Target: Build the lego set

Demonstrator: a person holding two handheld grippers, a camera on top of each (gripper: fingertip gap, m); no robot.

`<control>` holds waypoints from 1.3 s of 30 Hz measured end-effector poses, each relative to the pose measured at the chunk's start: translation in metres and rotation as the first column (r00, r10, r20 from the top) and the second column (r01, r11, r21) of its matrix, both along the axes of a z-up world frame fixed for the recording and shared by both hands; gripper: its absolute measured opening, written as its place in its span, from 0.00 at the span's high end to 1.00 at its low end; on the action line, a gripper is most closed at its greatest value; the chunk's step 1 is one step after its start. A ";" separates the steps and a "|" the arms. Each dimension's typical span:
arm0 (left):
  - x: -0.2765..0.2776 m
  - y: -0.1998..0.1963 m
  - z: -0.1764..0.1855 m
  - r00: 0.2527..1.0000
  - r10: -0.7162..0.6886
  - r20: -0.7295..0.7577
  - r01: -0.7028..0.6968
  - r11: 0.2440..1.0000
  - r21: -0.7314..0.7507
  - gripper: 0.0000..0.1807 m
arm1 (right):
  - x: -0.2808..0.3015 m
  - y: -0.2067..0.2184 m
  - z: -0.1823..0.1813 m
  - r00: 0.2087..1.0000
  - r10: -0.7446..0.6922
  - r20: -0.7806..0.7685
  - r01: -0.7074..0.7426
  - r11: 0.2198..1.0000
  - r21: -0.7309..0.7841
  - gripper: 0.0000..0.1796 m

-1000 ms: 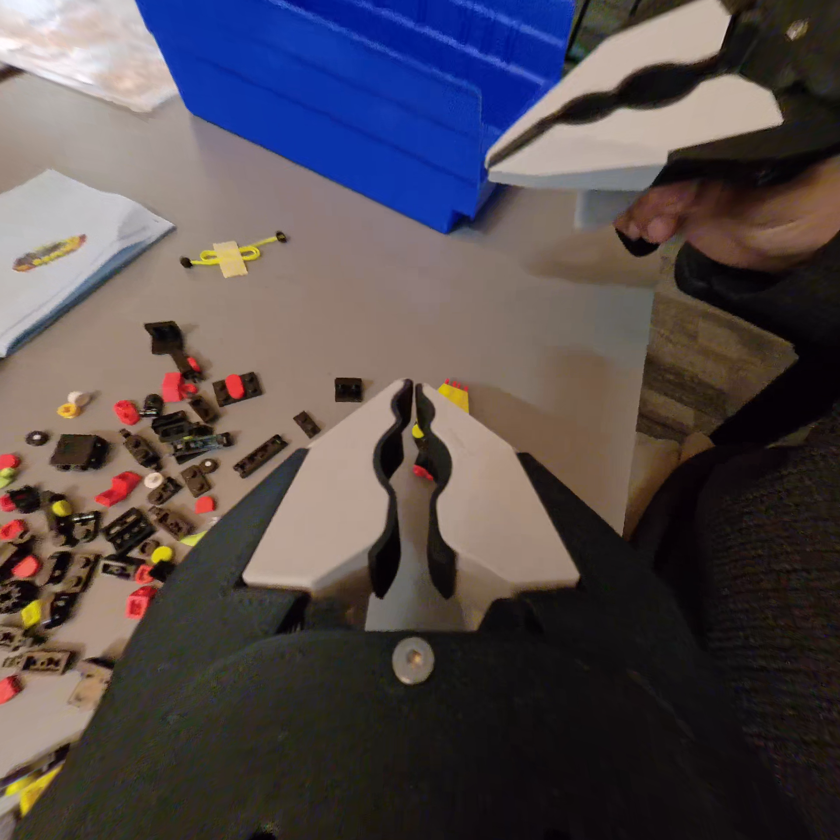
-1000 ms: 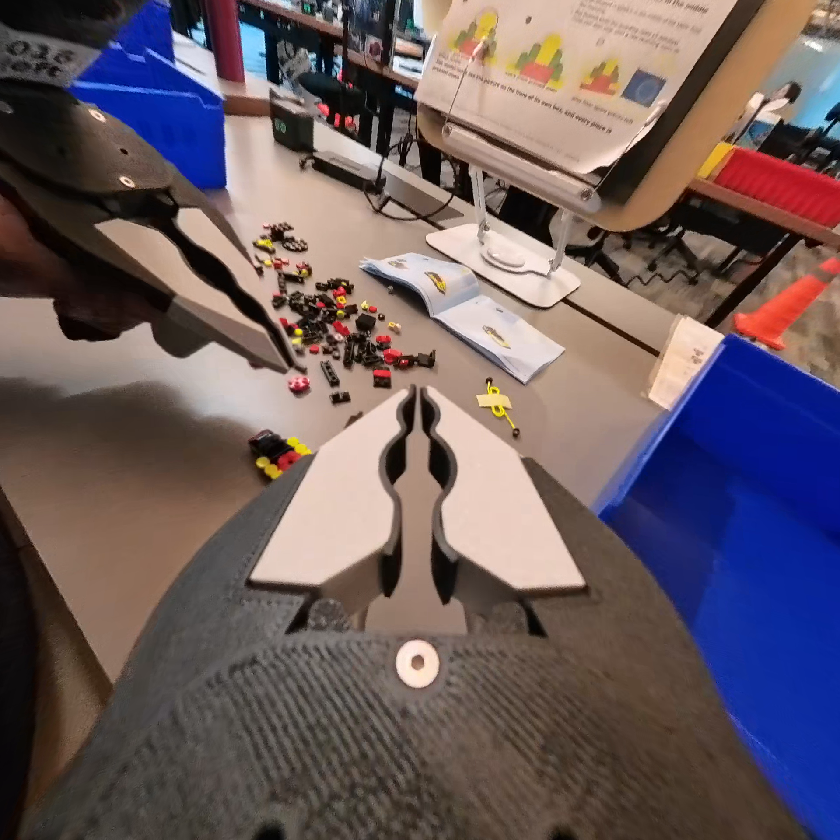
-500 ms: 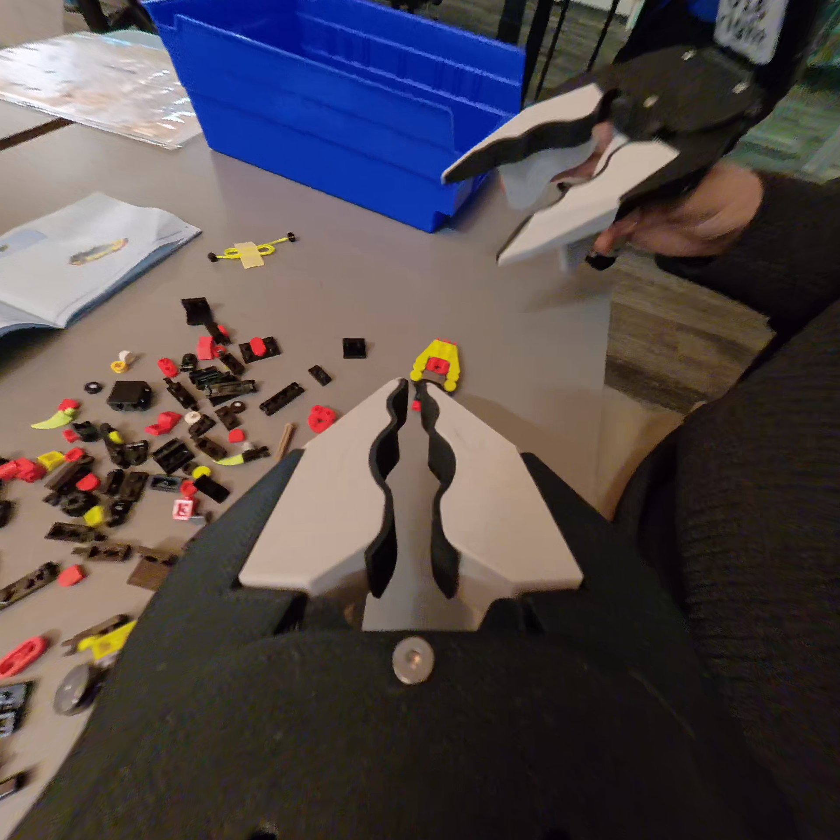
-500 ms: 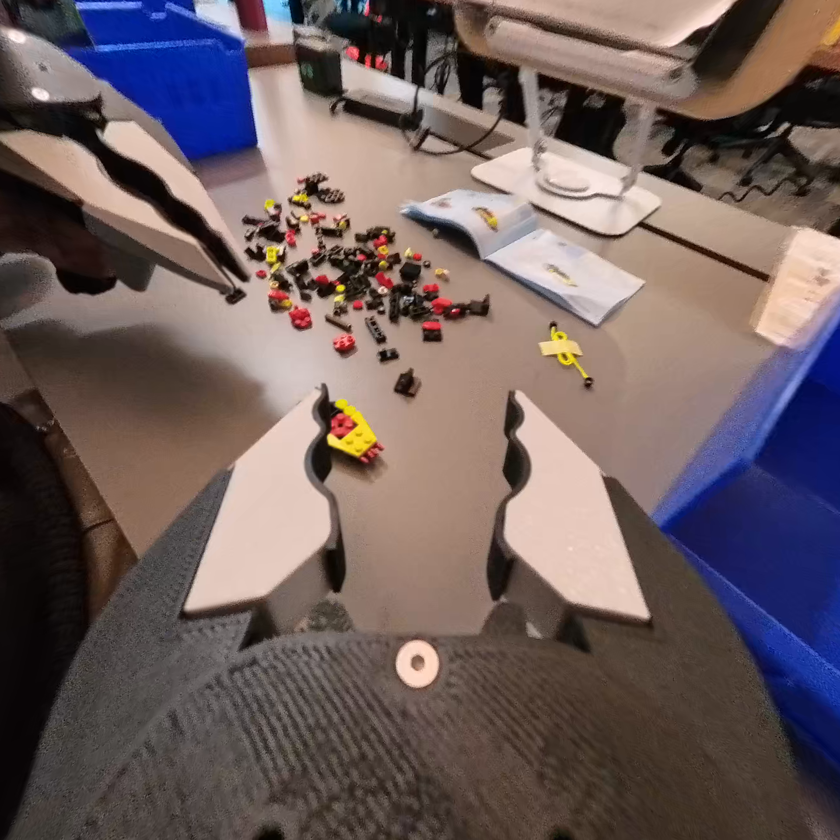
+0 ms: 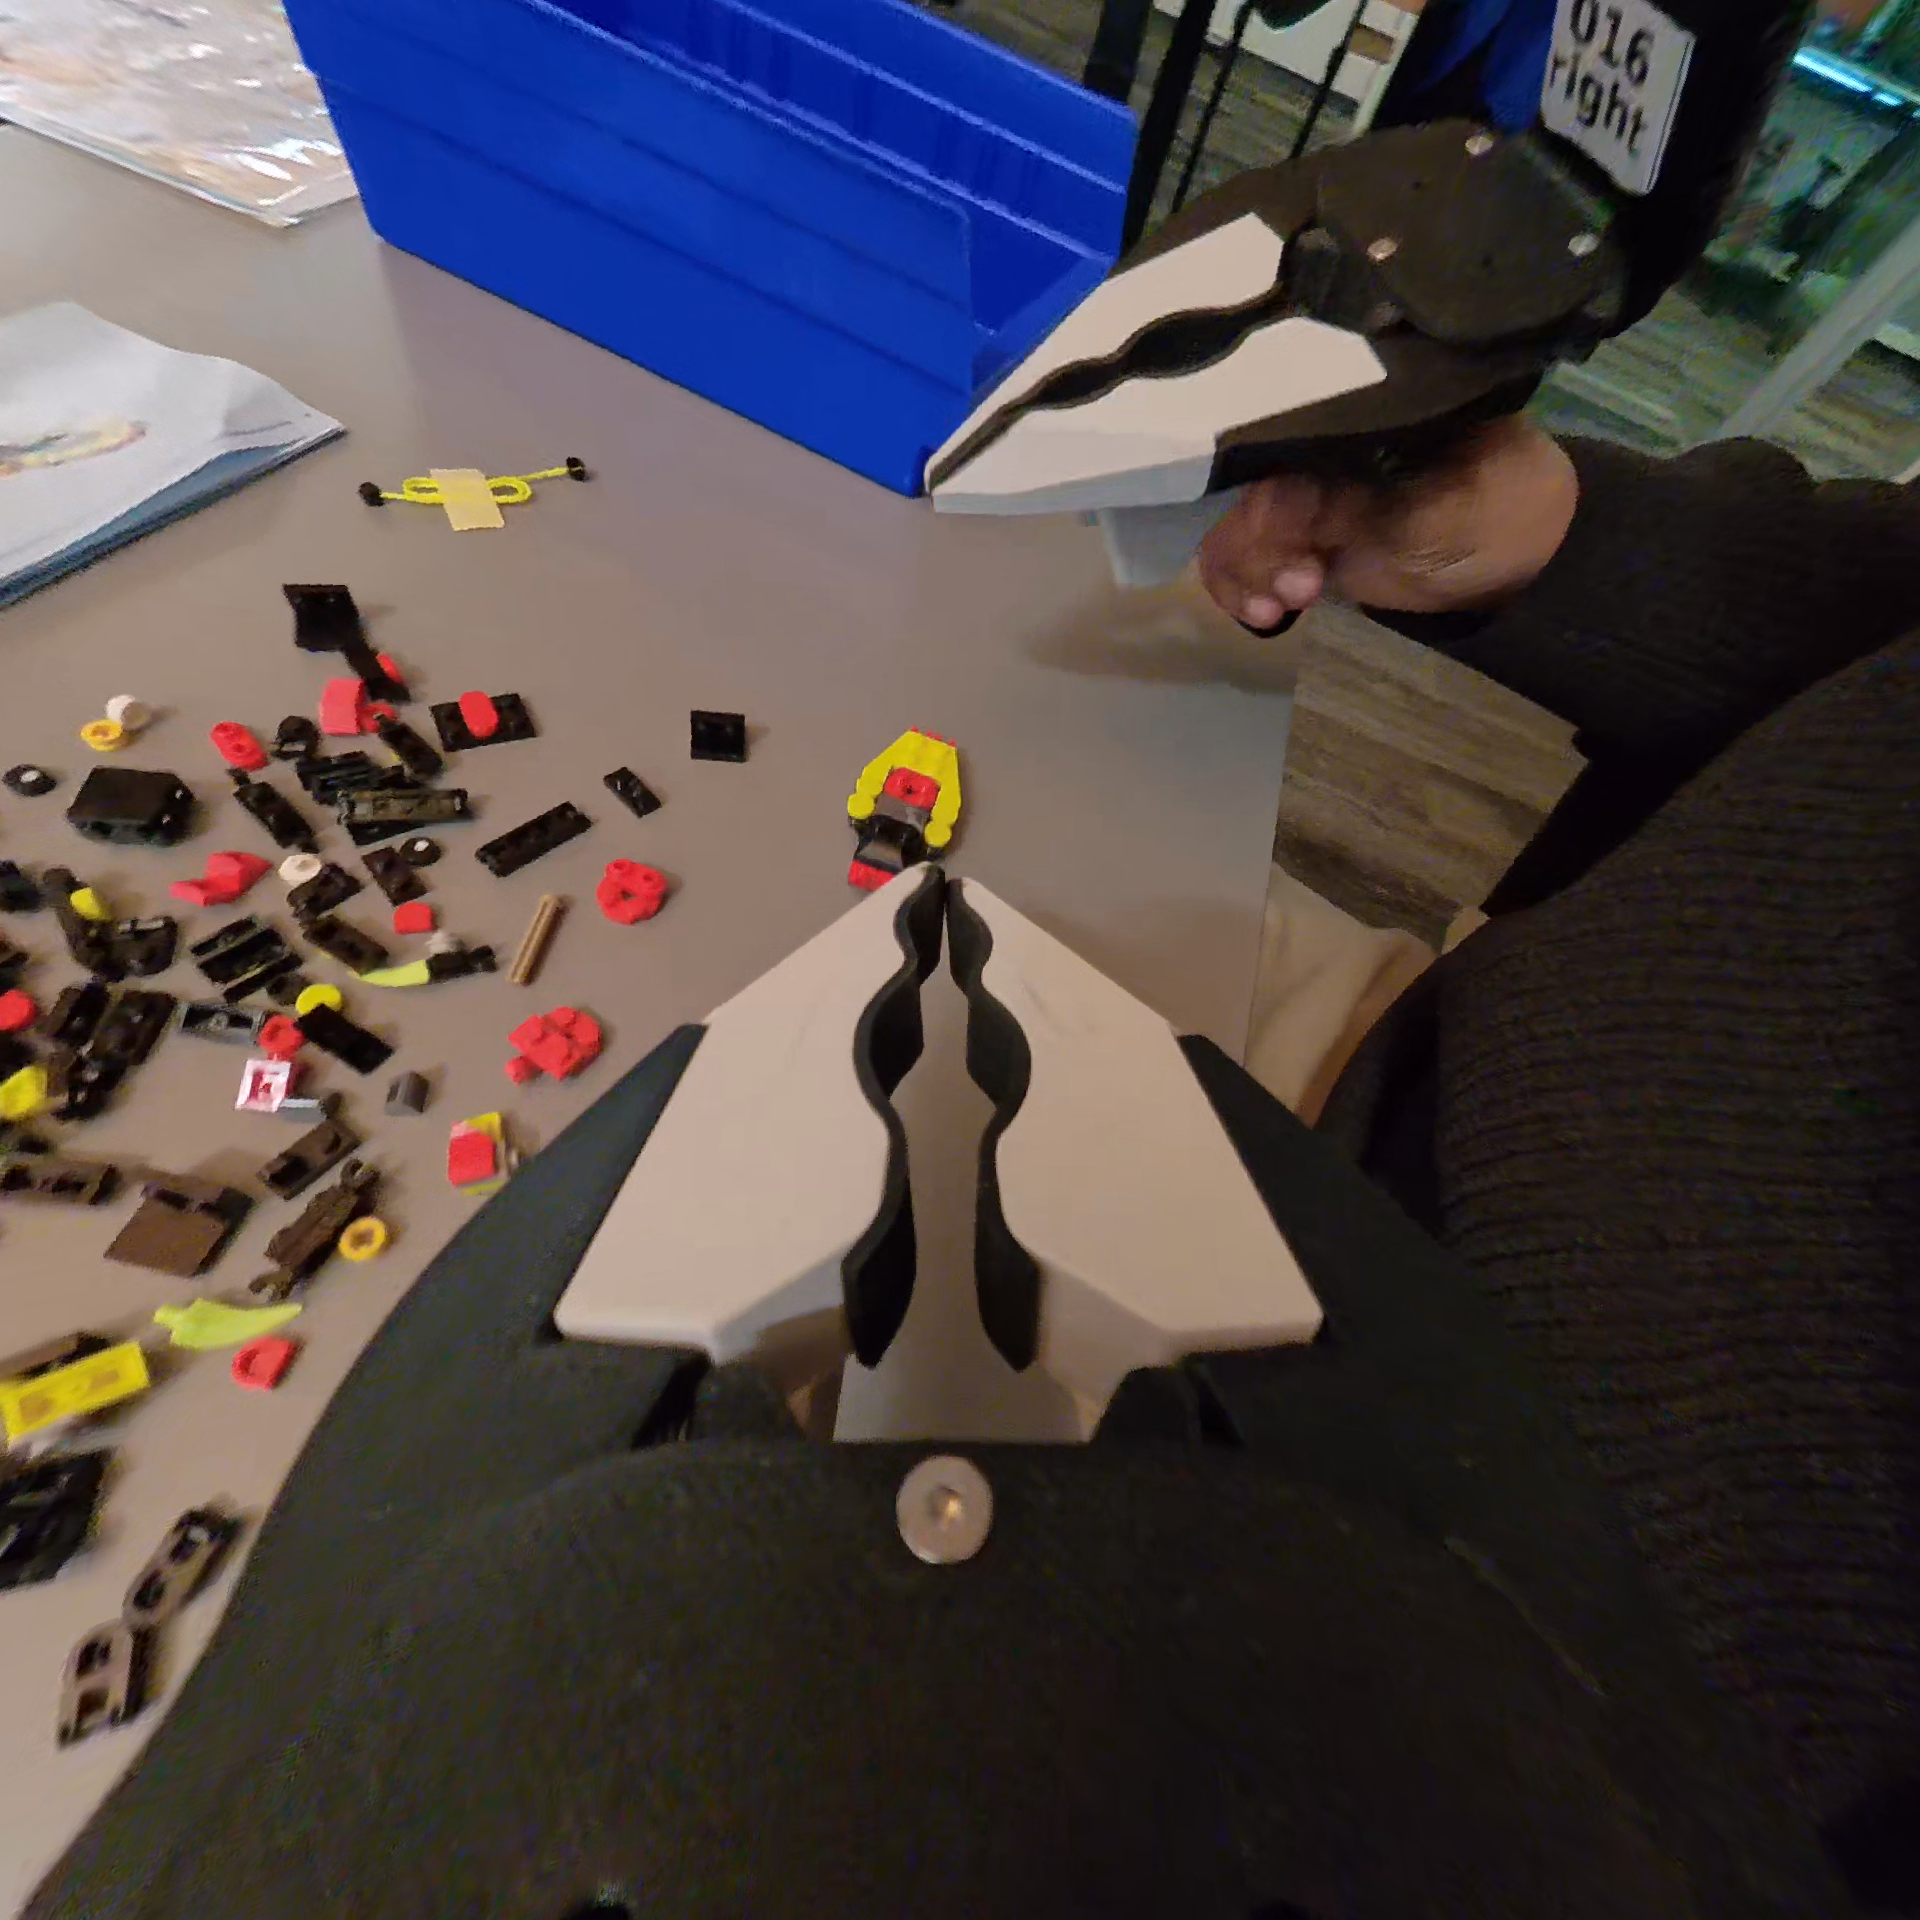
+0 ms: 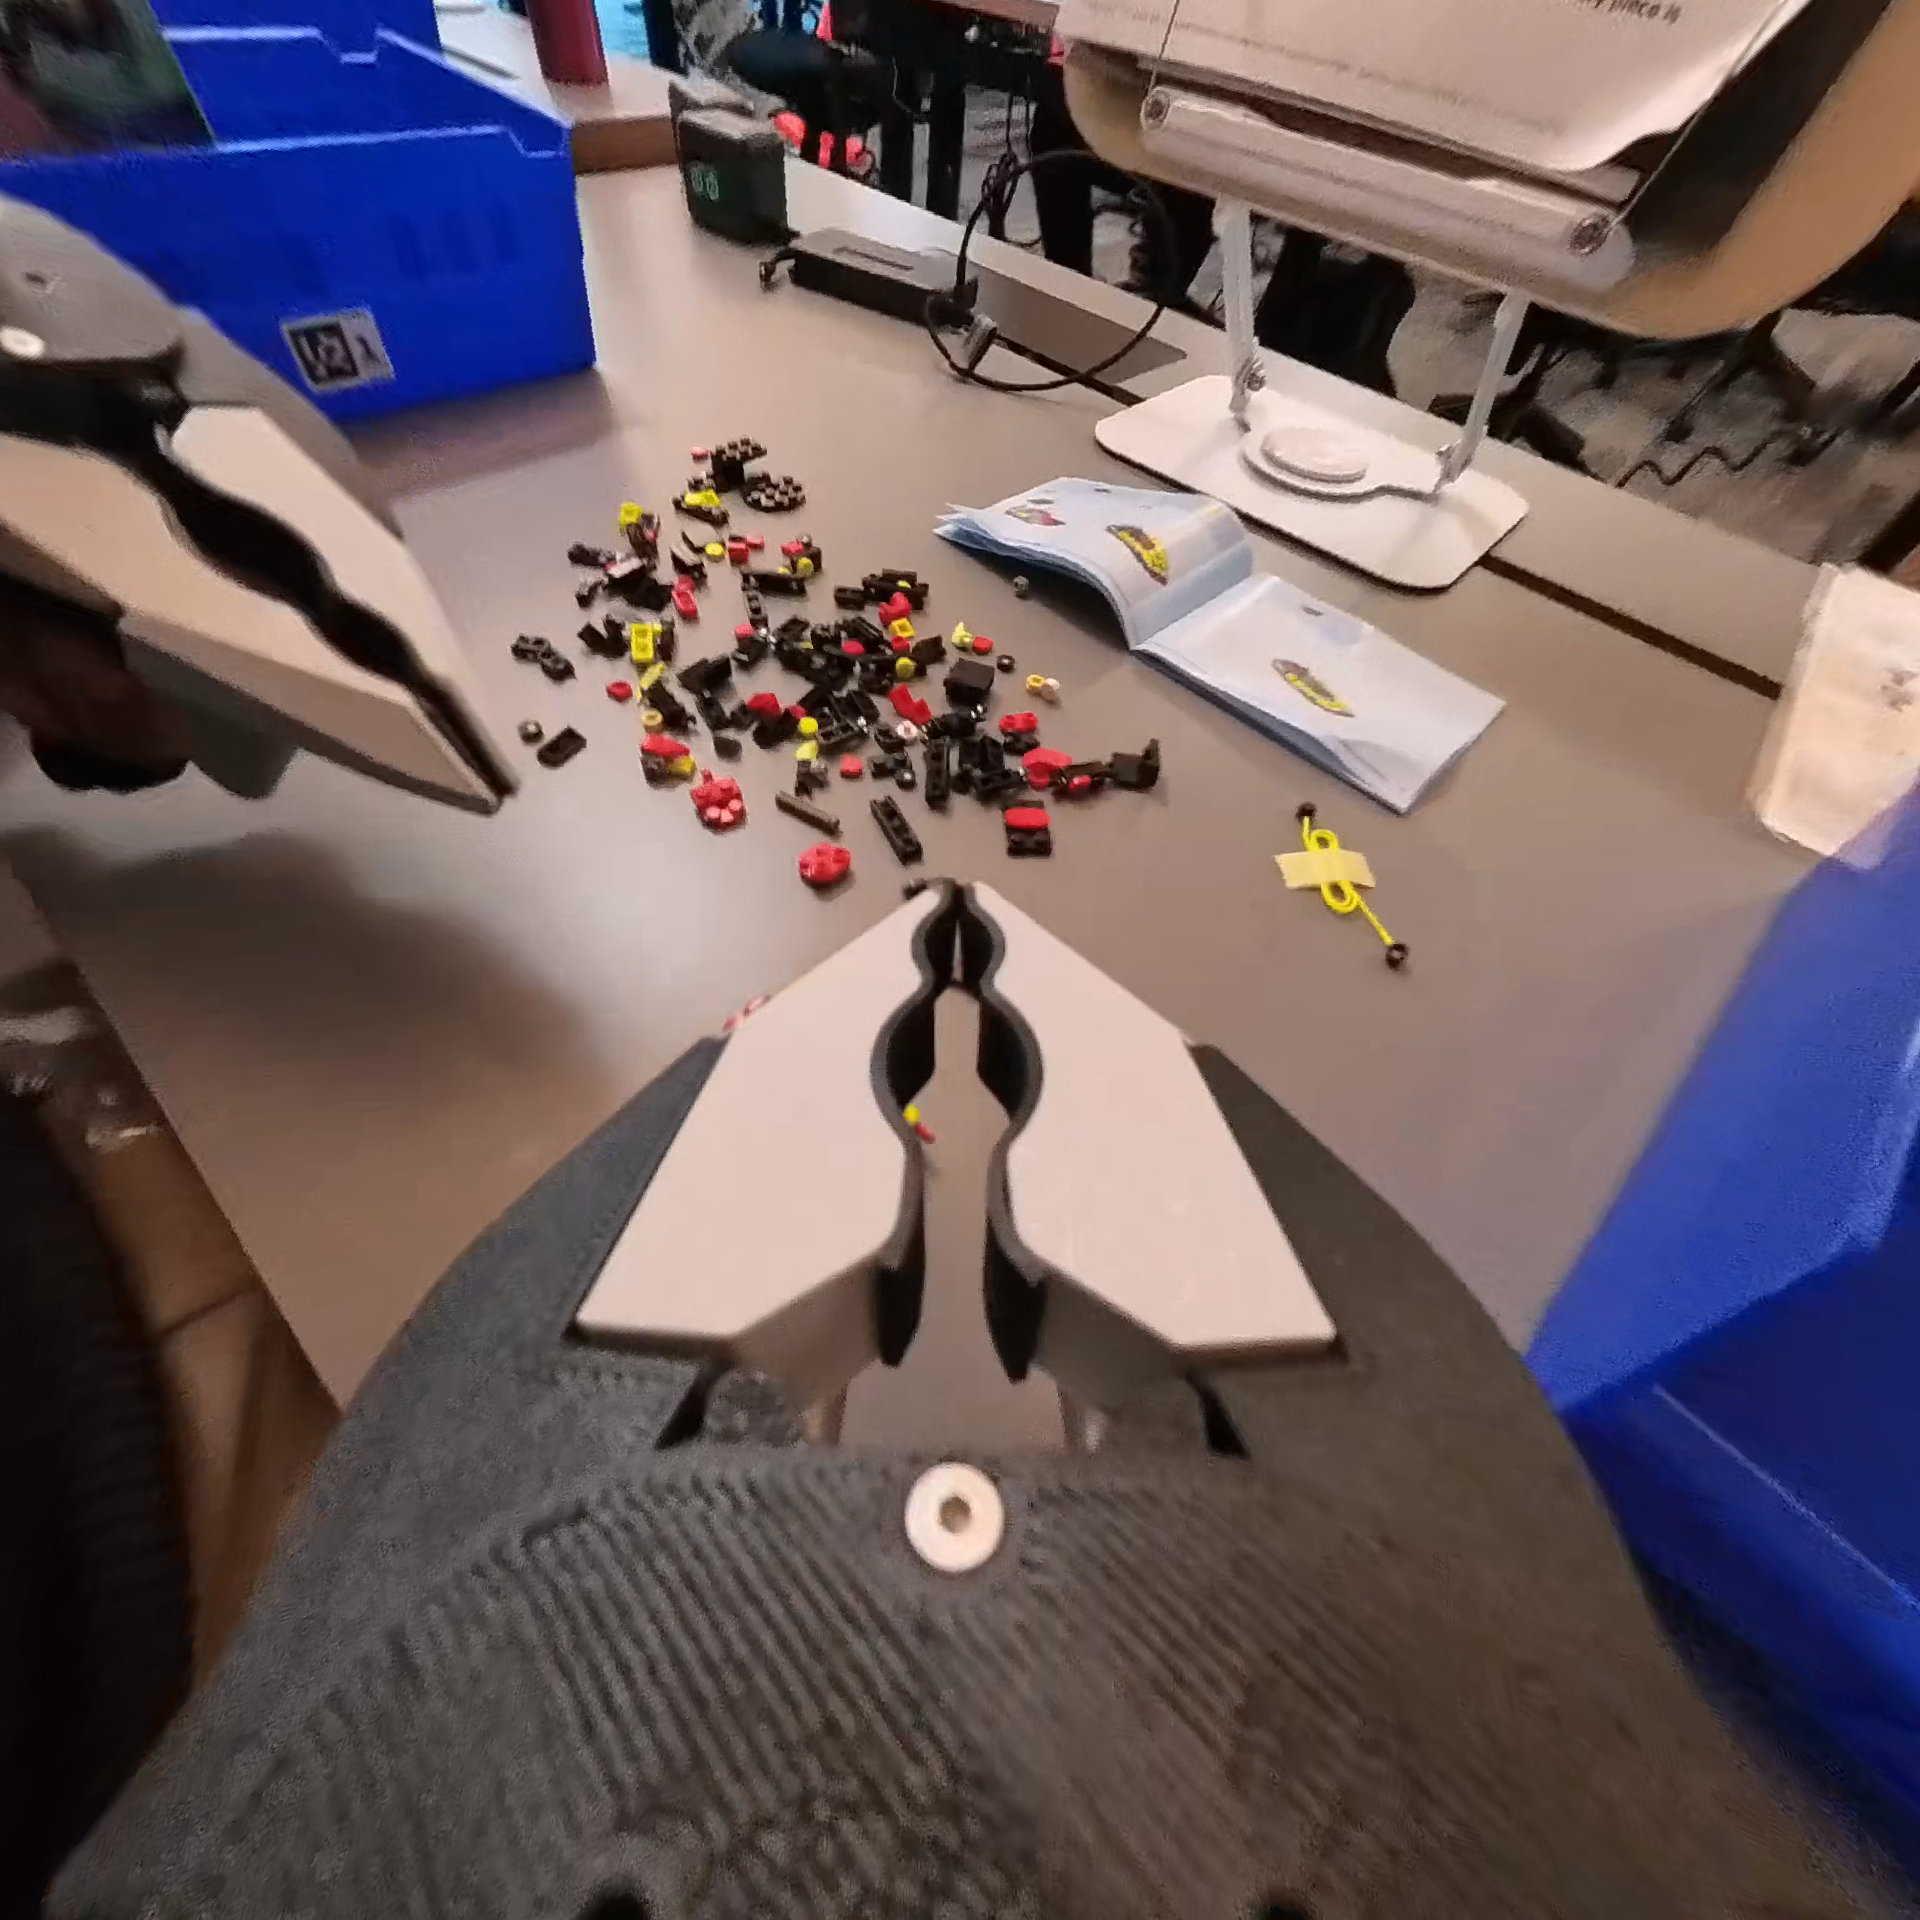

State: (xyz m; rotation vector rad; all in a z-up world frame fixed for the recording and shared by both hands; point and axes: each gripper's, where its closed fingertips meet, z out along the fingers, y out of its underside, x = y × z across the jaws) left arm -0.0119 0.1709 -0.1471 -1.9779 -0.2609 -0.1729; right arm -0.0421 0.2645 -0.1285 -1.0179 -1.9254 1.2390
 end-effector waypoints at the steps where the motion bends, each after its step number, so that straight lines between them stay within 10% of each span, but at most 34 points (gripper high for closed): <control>1: -0.001 -0.003 0.000 1.000 0.018 -0.008 -0.018 1.000 -0.003 1.00 | -0.004 -0.001 0.002 1.000 -0.013 -0.013 0.013 1.000 0.001 1.00; 8: -0.009 -0.025 0.002 0.985 0.161 -0.058 -0.162 0.987 -0.015 1.00 | -0.019 -0.006 0.012 0.983 0.033 -0.181 0.005 0.979 0.204 1.00; 17: -0.011 -0.031 -0.002 0.982 0.183 -0.050 -0.184 0.983 -0.017 1.00 | -0.007 -0.021 0.011 0.983 0.176 -0.050 -0.178 0.982 -0.058 0.98; 24: -0.010 -0.020 -0.005 0.992 0.121 0.022 -0.121 0.993 -0.008 1.00 | -0.001 -0.020 0.006 0.982 0.186 -0.023 -0.187 0.980 -0.067 0.74; 39: -0.082 -0.071 -0.004 0.917 0.397 -0.020 -0.398 0.918 -0.007 1.00 | -0.008 -0.014 -0.006 0.976 0.207 0.073 -0.194 0.969 -0.155 0.75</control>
